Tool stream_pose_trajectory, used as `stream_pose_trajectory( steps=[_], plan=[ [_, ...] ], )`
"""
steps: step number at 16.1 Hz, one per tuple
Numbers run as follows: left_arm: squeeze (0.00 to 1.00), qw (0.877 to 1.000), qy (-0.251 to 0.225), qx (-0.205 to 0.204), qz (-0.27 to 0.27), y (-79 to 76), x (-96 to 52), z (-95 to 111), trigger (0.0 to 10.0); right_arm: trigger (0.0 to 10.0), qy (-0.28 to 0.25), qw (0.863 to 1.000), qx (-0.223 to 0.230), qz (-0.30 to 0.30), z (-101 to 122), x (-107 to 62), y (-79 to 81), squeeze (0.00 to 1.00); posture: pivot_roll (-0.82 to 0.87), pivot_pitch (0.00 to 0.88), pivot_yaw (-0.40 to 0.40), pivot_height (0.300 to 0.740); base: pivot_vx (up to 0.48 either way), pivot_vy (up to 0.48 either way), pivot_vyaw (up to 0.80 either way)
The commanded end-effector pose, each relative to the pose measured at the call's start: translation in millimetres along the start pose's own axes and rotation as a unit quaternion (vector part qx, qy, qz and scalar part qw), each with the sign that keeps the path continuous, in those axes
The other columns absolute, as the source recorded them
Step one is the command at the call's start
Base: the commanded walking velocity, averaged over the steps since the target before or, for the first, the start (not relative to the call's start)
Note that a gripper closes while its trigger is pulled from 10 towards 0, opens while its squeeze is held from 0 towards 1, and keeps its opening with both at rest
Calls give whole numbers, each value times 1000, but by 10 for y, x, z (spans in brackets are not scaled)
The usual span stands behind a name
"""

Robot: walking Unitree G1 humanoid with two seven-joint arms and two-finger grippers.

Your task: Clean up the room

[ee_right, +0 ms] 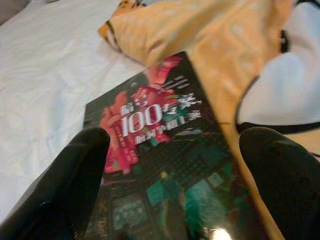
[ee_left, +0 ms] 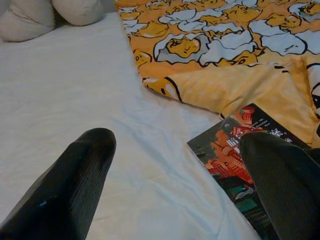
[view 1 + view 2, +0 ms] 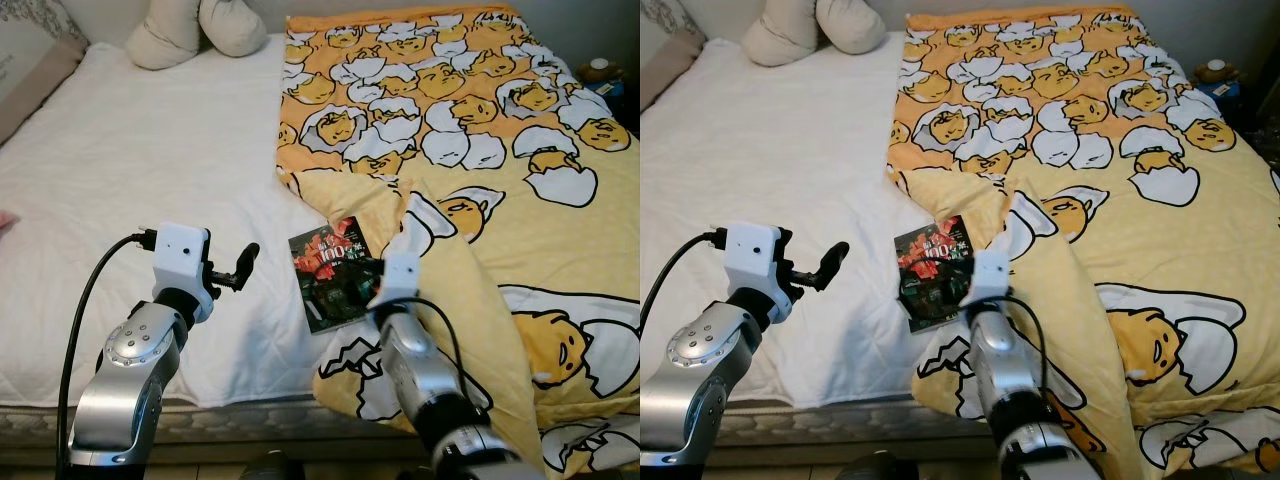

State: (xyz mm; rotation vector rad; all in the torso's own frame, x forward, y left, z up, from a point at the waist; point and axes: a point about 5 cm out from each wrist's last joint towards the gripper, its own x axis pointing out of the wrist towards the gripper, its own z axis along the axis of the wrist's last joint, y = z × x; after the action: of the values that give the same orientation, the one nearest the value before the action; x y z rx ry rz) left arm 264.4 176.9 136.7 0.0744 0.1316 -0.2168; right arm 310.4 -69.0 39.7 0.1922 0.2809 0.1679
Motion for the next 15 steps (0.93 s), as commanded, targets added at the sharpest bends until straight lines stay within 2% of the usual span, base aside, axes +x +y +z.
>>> stream_pose_trajectory(
  steps=[1,4,9,12,15],
  plan=[
    [0,1000,3,9,6,53,-18,-8,10000,10000,24,1000,14,8,-82,7,91,0,128,31,125,740,0,0,0],
    [0,1000,2,11,8,68,-28,3,10000,10000,49,999,17,7,-183,-4,98,0,137,29,125,740,0,0,0],
    [0,1000,2,13,9,84,-24,4,10000,10000,36,999,-20,-9,-181,-7,75,0,135,24,124,740,0,0,0],
    [0,1000,1,13,7,75,-9,6,10000,10000,30,998,-44,-33,-158,1,-6,0,131,20,126,740,0,0,0],
    [0,1000,2,12,5,64,-5,4,10000,10000,47,997,-50,-47,-184,8,-75,0,130,23,130,740,0,0,0]
  ],
)
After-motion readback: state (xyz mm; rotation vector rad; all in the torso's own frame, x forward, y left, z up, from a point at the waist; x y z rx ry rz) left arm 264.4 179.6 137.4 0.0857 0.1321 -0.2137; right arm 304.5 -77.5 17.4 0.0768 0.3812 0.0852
